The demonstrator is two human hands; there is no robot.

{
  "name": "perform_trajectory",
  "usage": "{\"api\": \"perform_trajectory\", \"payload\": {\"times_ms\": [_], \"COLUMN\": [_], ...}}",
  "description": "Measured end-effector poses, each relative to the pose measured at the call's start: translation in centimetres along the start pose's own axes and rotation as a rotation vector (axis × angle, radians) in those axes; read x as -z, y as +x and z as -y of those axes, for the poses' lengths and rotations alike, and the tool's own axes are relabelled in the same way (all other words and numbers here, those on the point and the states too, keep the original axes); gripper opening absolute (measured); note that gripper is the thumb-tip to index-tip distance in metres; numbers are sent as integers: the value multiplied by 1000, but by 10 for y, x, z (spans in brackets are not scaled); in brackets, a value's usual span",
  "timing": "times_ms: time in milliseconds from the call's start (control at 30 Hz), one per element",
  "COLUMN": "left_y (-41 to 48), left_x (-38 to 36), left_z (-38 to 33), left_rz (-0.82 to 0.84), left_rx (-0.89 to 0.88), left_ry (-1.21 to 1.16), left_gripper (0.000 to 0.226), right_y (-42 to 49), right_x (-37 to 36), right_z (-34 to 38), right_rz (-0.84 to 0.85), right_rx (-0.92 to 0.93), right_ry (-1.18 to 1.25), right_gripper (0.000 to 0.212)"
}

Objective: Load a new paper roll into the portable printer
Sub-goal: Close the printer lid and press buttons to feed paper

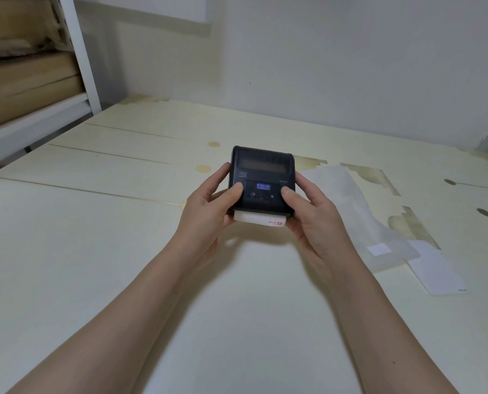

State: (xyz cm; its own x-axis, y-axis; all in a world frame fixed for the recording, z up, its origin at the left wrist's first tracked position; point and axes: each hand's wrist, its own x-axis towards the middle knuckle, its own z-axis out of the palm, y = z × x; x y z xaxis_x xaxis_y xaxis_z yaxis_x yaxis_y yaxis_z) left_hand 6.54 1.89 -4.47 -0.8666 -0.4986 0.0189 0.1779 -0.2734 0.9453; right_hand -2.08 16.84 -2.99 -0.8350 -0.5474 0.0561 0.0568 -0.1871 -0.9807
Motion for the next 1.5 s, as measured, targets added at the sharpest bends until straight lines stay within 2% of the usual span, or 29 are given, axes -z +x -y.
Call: {"api": "perform_trajectory", "payload": {"times_ms": [467,1500], "left_y": [-2,-1], "left_x": [-4,-3], "left_z": [1,0], "left_rz": [22,13], "left_rx": [-21,-25], "left_ry": [15,-31], "left_gripper": [48,48], "right_y": [1,2], "right_x": [3,3], "right_z": [-3,-5], "right_rz": [-33,-17], "right_rx": [-9,21], "right_ry": [-115,-141], "right_gripper": [58,57]}}
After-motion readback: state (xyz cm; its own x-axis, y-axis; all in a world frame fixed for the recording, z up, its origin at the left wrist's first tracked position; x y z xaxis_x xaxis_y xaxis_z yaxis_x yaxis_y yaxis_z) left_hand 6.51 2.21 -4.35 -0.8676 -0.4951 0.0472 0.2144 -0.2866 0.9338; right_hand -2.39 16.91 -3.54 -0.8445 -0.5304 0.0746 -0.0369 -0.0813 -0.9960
